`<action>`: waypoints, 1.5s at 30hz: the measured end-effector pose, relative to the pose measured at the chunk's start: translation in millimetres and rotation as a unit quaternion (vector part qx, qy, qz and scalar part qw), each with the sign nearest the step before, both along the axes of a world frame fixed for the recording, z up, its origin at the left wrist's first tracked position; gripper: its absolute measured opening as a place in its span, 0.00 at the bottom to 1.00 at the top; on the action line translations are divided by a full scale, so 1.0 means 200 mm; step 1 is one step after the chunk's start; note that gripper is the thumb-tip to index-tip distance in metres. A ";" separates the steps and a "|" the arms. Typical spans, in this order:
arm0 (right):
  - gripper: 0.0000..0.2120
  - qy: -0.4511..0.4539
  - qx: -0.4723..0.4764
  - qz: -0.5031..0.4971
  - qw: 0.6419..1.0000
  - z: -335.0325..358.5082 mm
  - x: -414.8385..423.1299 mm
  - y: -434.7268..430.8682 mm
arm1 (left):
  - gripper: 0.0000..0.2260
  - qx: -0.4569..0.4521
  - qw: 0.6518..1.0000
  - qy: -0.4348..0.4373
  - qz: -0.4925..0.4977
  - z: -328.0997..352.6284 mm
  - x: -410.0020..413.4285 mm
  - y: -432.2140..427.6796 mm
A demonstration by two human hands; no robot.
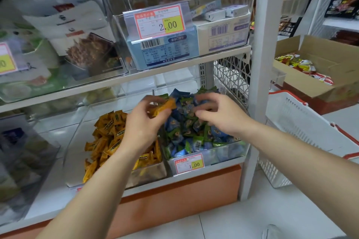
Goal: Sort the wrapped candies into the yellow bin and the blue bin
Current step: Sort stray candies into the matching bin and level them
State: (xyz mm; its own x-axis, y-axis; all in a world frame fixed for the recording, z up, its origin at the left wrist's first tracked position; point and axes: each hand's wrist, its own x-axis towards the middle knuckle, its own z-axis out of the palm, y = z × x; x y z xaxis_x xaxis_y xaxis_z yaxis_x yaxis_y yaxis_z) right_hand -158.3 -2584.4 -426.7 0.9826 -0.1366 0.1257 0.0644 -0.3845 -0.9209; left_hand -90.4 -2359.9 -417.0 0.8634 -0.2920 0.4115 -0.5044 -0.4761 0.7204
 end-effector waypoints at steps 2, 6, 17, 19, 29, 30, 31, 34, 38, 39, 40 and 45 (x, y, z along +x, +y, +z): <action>0.22 -0.004 -0.182 0.000 0.983 -0.04 0.00 -0.03 | 0.11 0.164 0.982 -0.048 0.079 -0.01 0.06 0.13; 0.22 0.039 -0.402 0.106 0.909 -0.16 -0.01 -0.05 | 0.20 0.307 0.939 -0.096 0.123 -0.04 0.04 0.18; 0.22 0.104 -0.554 0.149 0.812 -0.20 -0.06 -0.10 | 0.16 0.316 0.927 0.089 -0.183 -0.25 -0.06 -0.42; 0.26 0.124 -0.554 0.155 0.808 -0.22 -0.06 -0.11 | 0.18 0.337 0.917 0.122 -0.178 -0.30 0.01 -0.42; 0.20 0.092 -0.415 0.007 0.905 -0.21 0.05 -0.15 | 0.17 0.382 0.901 0.136 -0.152 -0.36 0.06 -0.44; 0.24 0.110 -0.419 0.013 0.901 -0.21 0.06 -0.15 | 0.16 0.363 0.909 0.137 -0.152 -0.36 0.06 -0.44; 0.26 0.122 -0.425 0.020 0.897 -0.20 0.07 -0.14 | 0.14 0.343 0.916 0.140 -0.154 -0.36 0.06 -0.43; 0.21 0.162 -0.454 0.026 0.876 -0.21 0.10 -0.14 | 0.14 0.301 0.926 0.162 -0.162 -0.34 0.07 -0.39; 0.13 0.175 -0.475 0.037 0.862 -0.21 0.11 -0.12 | 0.17 0.307 0.919 0.165 -0.185 -0.31 0.05 -0.38; 0.11 0.164 -0.462 0.035 0.871 -0.21 0.10 -0.13 | 0.16 0.303 0.919 0.171 -0.187 -0.30 0.05 -0.38; 0.09 0.148 -0.443 0.027 0.884 -0.20 0.10 -0.13 | 0.14 0.290 0.921 0.178 -0.191 -0.29 0.05 -0.38; 0.03 0.023 -0.360 -0.046 0.931 -0.13 0.07 -0.14 | 0.07 0.225 0.932 0.192 -0.210 -0.26 0.06 -0.36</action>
State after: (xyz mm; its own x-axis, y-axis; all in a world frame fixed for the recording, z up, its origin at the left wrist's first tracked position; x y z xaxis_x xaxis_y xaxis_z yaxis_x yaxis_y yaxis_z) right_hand -143.4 -2611.7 -453.1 0.9774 -0.1167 0.1761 -0.0320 -0.9057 -0.4227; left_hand -79.1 -2431.3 -468.9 0.6917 -0.7062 -0.1511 -0.4603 -0.5923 0.6613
